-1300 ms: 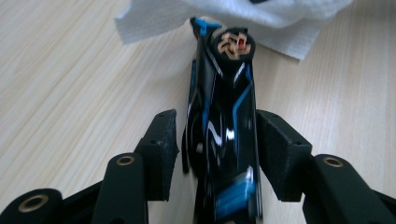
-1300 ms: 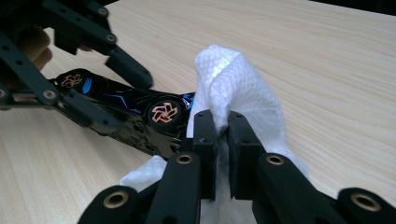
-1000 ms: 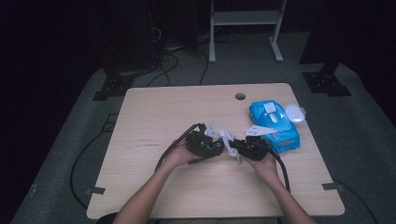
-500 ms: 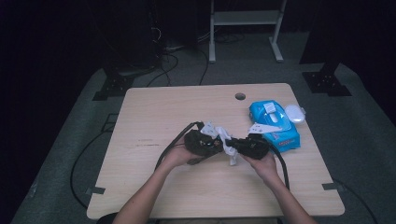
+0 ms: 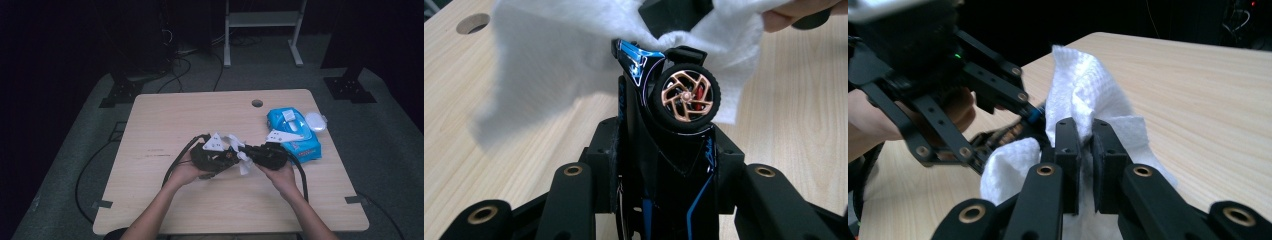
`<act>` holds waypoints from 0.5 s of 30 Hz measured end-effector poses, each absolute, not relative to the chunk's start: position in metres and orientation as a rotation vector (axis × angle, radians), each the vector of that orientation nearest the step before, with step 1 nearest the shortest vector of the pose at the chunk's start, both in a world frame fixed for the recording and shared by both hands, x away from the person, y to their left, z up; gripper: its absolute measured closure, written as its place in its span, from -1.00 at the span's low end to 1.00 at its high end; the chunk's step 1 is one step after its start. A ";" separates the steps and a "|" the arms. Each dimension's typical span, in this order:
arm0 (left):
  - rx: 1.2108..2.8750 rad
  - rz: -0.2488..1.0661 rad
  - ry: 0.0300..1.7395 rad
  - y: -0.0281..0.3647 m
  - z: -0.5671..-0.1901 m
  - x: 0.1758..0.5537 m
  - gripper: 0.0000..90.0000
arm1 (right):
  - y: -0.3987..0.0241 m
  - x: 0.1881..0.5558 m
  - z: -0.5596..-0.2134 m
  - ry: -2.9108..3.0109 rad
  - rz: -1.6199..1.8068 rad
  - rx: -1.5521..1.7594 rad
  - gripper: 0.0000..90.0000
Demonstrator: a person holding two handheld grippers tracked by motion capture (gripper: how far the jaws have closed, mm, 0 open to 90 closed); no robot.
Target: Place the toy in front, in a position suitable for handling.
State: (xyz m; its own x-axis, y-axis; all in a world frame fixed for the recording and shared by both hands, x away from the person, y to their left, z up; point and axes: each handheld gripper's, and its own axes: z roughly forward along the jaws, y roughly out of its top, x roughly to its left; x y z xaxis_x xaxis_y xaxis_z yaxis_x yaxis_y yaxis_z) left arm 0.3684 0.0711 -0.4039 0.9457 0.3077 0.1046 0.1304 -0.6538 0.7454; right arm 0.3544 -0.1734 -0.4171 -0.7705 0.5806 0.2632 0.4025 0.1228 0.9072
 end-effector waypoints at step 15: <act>2.234 0.260 0.312 0.072 -0.401 0.367 0.27 | -0.173 0.352 -0.410 2.212 1.791 0.993 0.84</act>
State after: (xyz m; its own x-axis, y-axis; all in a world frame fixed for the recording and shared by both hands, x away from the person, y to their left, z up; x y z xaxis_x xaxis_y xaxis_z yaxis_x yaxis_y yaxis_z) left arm 0.3670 0.0724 -0.4006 0.9474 0.3098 0.0800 0.1346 -0.6129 0.7786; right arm 0.3523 -0.1728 -0.4104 -0.7757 0.5570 0.2966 0.4060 0.0807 0.9103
